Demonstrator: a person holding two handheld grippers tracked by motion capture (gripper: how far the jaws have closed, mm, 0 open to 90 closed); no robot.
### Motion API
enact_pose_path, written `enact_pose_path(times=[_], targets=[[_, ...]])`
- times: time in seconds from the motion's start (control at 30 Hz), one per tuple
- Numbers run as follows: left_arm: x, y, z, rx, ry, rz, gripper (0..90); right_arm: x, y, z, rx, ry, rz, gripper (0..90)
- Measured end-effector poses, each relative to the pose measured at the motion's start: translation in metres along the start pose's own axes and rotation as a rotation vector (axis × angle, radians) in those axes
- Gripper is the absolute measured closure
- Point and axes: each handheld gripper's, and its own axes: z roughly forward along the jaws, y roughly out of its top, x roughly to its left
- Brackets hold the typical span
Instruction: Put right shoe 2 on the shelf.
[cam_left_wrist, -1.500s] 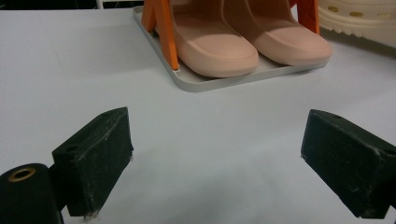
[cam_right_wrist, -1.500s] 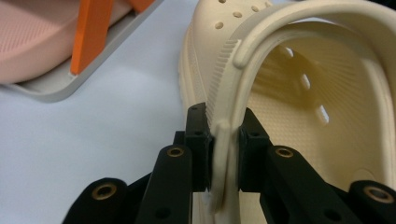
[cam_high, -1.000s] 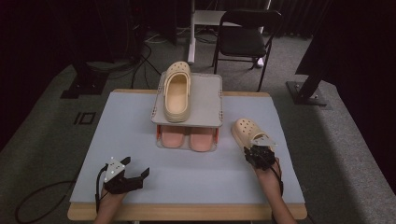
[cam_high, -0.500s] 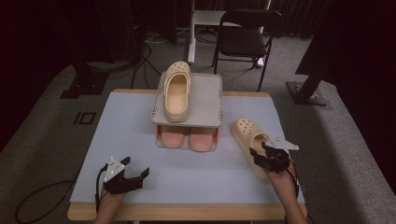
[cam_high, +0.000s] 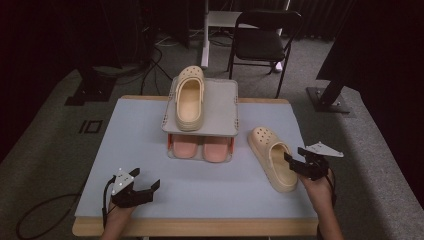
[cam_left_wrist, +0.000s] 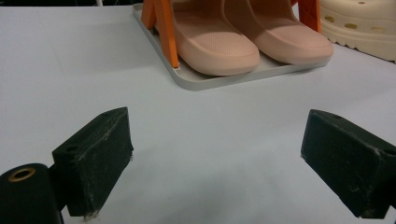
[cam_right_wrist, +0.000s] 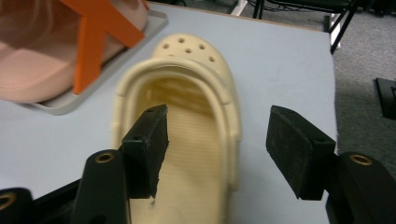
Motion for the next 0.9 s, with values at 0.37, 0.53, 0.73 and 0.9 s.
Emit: enact_pose_path(times=[0.37, 0.53, 0.73, 0.9], targets=[[0.001, 0.000, 0.000, 0.002, 0.003, 0.003, 8.7, -0.017, -0.008, 0.025, 0.052, -0.012, 0.024, 37.8], [0.001, -0.001, 0.000, 0.006, 0.002, 0.004, 8.7, -0.016, -0.007, 0.035, 0.059, -0.006, 0.022, 38.4], [0.001, -0.001, 0.001, 0.006, 0.001, 0.004, 8.7, -0.014, 0.002, 0.051, 0.071, -0.011, 0.020, 42.3], [0.002, 0.000, 0.002, 0.004, 0.001, 0.002, 8.7, -0.012, 0.004, 0.059, 0.089, -0.006, 0.018, 45.4]])
